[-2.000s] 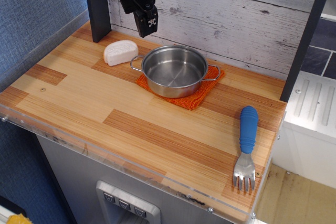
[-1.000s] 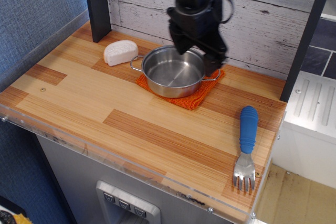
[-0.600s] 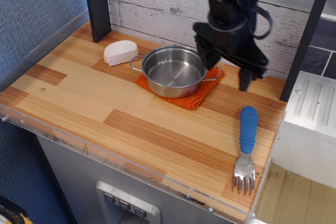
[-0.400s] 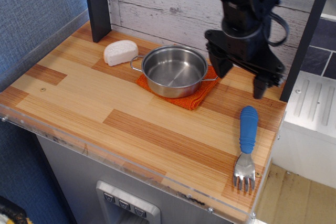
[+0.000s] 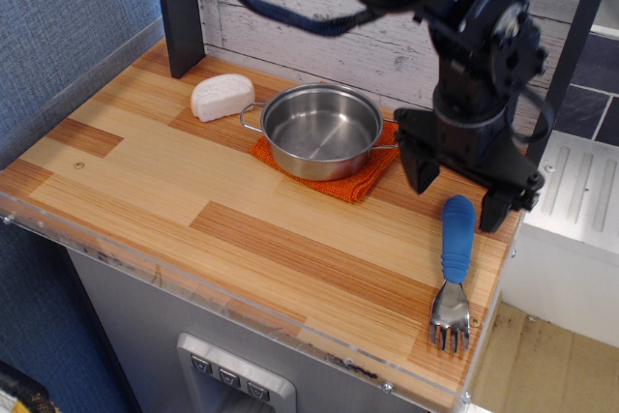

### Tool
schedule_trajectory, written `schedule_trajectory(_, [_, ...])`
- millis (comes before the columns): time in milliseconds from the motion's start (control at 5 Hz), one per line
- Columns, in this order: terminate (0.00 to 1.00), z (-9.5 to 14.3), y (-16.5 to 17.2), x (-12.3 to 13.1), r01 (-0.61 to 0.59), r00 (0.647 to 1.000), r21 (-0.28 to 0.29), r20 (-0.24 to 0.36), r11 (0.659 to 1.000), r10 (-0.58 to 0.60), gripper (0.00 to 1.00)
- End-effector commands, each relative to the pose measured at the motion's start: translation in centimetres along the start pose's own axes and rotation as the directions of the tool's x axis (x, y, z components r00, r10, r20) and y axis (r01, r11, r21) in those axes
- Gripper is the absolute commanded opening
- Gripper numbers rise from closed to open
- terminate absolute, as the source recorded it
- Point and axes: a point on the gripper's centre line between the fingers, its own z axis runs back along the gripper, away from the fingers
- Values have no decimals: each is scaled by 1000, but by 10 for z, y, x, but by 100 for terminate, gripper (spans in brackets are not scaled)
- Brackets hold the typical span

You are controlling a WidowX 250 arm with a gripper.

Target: Move the fork from right to left side of the table.

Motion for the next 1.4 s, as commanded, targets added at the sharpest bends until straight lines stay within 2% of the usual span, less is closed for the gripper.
schedule_trajectory(0, [0, -4, 0, 8, -21, 1000, 22, 2, 1000, 21, 100])
schedule_trajectory(200, [0, -19, -2, 10, -36, 999, 15, -10, 999, 36, 100])
schedule_trajectory(600, [0, -30, -12, 10, -23, 1000, -2, -21, 1000, 23, 100])
schedule_trajectory(800, [0, -27, -9, 9, -16, 1000, 10, -17, 1000, 16, 0])
schedule_trajectory(1200, [0, -15, -5, 10, -25, 1000, 10, 2, 1000, 25, 0])
